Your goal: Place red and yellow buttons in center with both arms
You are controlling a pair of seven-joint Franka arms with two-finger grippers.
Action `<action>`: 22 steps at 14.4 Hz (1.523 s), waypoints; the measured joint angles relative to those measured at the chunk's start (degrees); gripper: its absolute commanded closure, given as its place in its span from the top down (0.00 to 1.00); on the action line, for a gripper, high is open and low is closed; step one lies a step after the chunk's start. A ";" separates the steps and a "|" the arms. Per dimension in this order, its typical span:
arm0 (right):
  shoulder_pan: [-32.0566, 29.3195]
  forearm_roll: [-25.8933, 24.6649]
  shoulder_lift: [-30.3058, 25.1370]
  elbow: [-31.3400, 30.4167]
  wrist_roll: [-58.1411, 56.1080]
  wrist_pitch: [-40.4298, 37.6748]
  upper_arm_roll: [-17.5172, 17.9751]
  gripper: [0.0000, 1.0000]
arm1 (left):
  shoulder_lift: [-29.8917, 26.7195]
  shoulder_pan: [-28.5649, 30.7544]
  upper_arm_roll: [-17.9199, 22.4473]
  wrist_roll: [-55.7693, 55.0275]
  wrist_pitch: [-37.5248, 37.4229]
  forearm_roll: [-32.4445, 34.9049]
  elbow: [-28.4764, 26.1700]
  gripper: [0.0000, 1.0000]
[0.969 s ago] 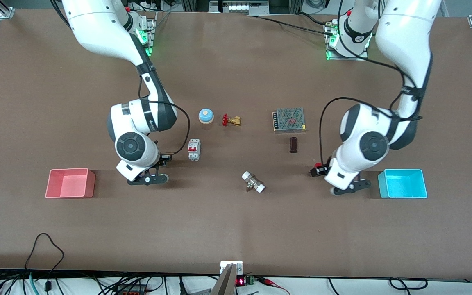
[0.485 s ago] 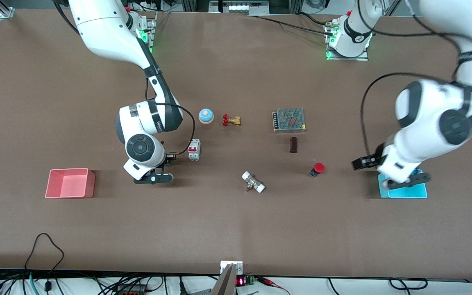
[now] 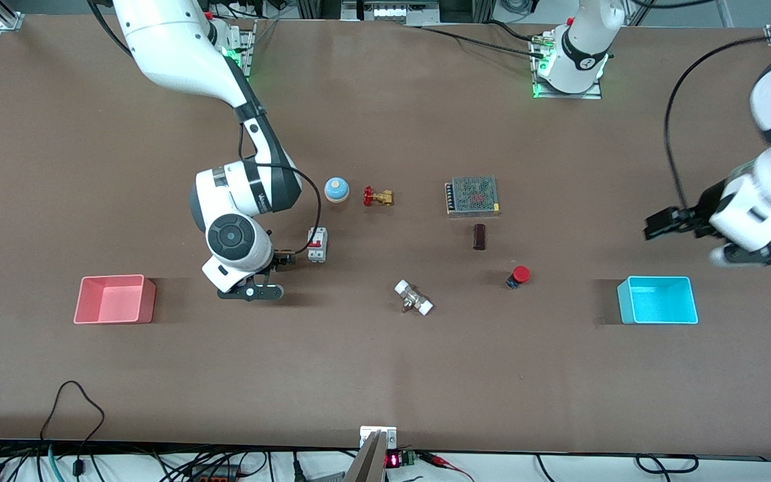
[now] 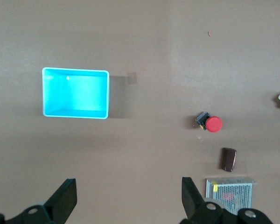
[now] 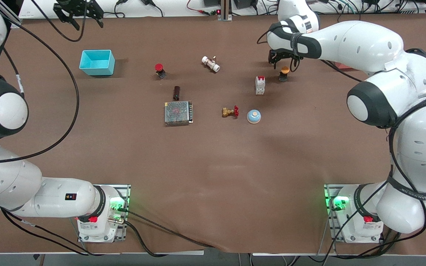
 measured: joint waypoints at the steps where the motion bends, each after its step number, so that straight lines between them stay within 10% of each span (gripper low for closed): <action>1: 0.11 0.00 -1.62 0.42 0.70 -0.01 -0.14 1.00 | -1.28 0.22 0.00 0.61 -1.00 0.60 -0.04 0.99; 15: -13.72 -0.05 -20.34 0.84 -4.87 -9.53 -1.23 1.00 | -11.14 1.57 -0.11 2.12 -3.98 2.20 -1.21 1.00; 22: -34.86 -3.55 -28.79 0.83 -18.47 -20.48 12.36 1.00 | -12.36 2.22 -0.13 3.55 -3.98 2.20 -2.30 1.00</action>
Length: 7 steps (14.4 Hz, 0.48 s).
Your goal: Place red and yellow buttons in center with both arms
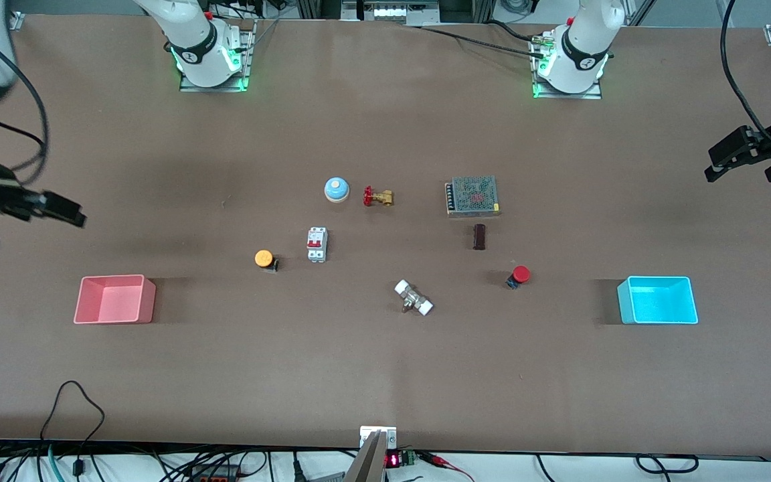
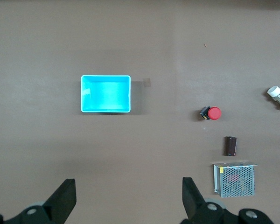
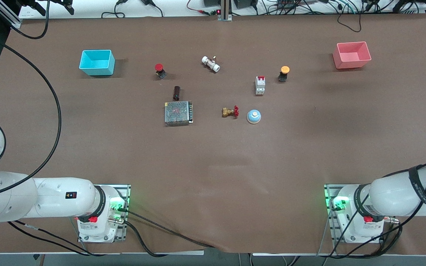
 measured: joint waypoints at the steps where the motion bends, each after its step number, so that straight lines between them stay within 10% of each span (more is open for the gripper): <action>1: -0.04 -0.26 -1.16 -0.04 -0.42 -1.91 -0.26 1.00 | 0.00 0.00 -0.02 0.00 0.00 0.00 -0.01 1.00; 7: 7.61 -0.29 -3.57 -1.55 -5.13 -4.06 -9.34 1.00 | 0.44 0.05 -0.04 -0.02 0.38 0.00 0.94 1.00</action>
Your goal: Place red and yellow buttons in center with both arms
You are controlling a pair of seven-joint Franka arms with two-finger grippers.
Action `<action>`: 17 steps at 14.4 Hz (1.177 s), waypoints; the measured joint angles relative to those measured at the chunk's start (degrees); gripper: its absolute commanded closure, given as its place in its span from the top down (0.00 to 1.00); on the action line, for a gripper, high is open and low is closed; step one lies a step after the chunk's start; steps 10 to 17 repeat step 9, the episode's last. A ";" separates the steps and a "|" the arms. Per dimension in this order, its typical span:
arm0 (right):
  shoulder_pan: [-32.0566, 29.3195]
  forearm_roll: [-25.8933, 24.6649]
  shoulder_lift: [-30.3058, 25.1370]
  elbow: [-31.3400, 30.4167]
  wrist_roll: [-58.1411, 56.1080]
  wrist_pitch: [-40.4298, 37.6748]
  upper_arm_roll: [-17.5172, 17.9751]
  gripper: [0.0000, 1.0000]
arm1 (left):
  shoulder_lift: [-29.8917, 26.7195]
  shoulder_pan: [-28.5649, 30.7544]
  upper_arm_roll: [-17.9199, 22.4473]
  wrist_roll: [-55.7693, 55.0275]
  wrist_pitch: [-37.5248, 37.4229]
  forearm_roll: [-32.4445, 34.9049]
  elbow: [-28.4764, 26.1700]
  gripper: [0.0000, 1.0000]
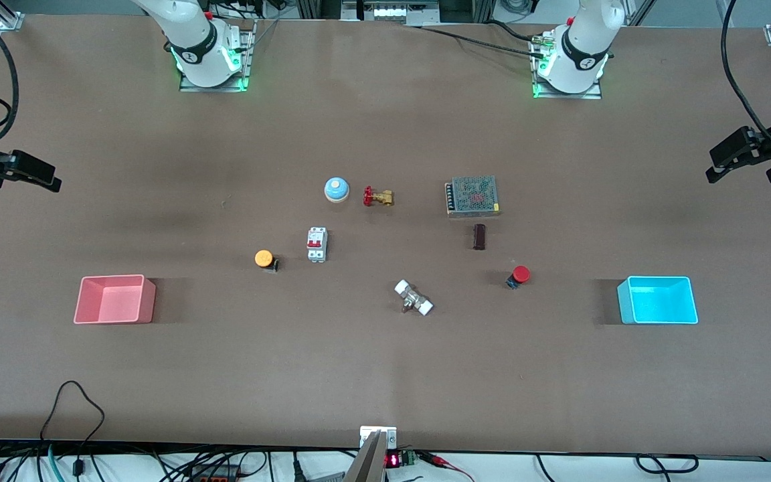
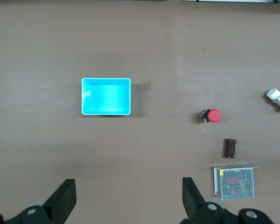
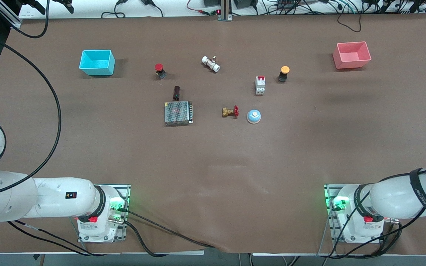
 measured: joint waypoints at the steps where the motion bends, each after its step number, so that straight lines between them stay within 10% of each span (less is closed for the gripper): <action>1: 0.21 0.00 -0.10 -0.36 -0.70 0.03 -0.20 1.00 | 0.36 0.00 0.00 -0.01 0.02 0.00 0.54 1.00; 17: 0.33 -0.05 -4.69 -5.33 -1.07 1.15 -0.43 1.00 | 1.72 0.00 -0.22 -0.03 -0.14 0.00 1.36 1.00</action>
